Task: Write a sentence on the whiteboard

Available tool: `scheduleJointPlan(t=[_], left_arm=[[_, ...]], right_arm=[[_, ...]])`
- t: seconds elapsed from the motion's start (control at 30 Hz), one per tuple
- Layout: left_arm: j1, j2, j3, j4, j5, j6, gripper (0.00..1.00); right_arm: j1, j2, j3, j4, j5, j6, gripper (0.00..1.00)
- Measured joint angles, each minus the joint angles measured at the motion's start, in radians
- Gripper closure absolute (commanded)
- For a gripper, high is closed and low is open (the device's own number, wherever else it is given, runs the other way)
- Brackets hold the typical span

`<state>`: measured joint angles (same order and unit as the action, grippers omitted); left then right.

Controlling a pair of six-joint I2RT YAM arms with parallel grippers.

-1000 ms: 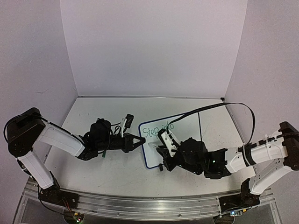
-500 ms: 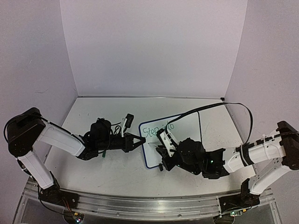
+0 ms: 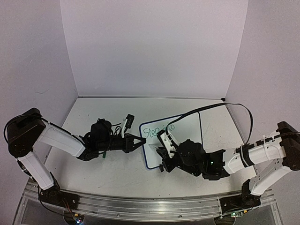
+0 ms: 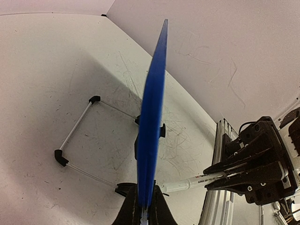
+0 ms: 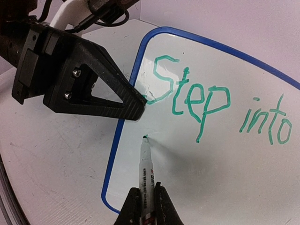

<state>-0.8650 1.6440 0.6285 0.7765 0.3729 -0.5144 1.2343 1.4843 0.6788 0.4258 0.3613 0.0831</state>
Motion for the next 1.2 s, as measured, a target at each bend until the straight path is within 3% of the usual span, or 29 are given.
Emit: scheduleJointPlan(t=[1.2], left_arm=[[0.000, 0.000, 0.000, 0.000, 0.000, 0.002, 1.00]], right_arm=[[0.019, 0.000, -0.023, -0.048, -0.023, 0.078, 1.00]])
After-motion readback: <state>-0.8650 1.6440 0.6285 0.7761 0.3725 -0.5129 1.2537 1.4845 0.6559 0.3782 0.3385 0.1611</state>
